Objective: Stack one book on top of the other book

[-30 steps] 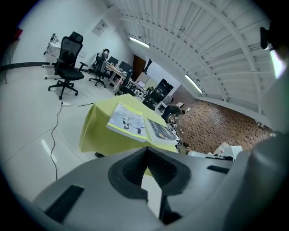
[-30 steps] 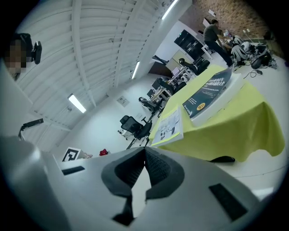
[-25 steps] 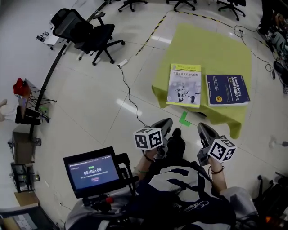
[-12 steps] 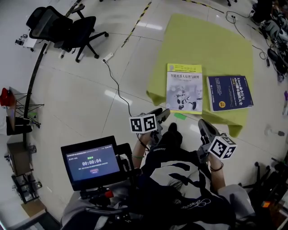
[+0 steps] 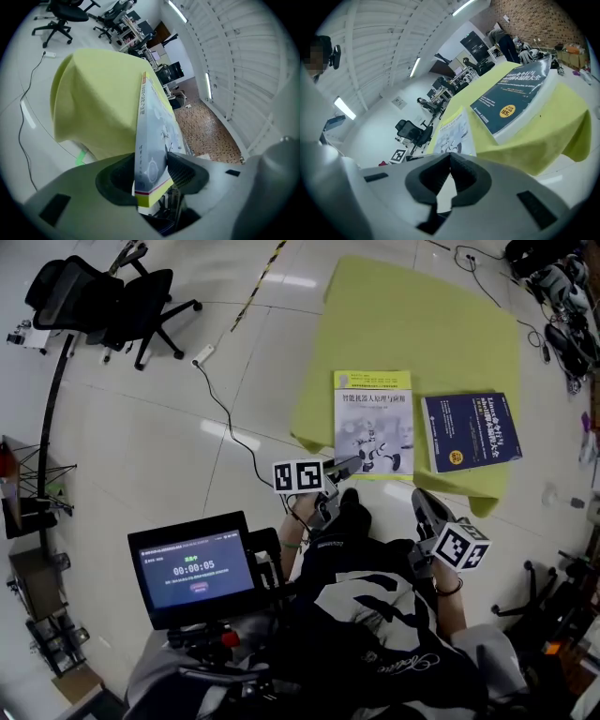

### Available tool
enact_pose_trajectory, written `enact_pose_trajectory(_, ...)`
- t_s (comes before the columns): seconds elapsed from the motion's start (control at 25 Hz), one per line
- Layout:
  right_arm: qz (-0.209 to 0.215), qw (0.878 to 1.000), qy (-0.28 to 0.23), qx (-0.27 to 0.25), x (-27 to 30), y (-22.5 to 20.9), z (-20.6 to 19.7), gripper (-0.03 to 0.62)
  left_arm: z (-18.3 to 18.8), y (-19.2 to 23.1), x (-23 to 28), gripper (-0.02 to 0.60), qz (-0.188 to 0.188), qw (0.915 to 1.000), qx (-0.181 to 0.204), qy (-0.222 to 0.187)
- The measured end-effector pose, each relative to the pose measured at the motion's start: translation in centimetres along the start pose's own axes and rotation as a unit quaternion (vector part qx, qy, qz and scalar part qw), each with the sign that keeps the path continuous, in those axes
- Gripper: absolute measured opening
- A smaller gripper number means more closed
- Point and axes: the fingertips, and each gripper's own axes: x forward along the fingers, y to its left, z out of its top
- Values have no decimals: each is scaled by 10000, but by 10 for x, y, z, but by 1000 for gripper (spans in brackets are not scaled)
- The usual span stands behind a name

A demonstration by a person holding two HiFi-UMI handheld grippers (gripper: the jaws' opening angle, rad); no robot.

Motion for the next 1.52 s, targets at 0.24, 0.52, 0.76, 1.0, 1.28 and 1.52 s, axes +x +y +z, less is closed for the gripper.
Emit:
enact_pose_trajectory(0.24,-114,9999,42,57,-1,-8,-2,-5,-2,-11,2,155,-228,9995,-209,-22)
enact_pose_trajectory(0.52,196,9993,313,-97,9,-13,-14,2,-4,-21,-6,98,-293,9992,-282,-44)
enact_pose_trajectory(0.76,749,9947,705,-33,34,-19,-27,186,-24,-8,-32,94,-224,9984,-522,46)
enact_pose_trajectory(1.0,1207,9860,1061,439,65,-23,-44,238,-51,0,-57,93,-120,9975,-686,98)
enact_pose_trajectory(1.28,1780,9702,1316,983,91,9,-63,202,-82,-14,-79,92,22,9974,-716,62)
enact_pose_trajectory(1.52,1528,9776,1416,307,92,22,-72,97,-79,-8,-88,92,431,9987,-102,264)
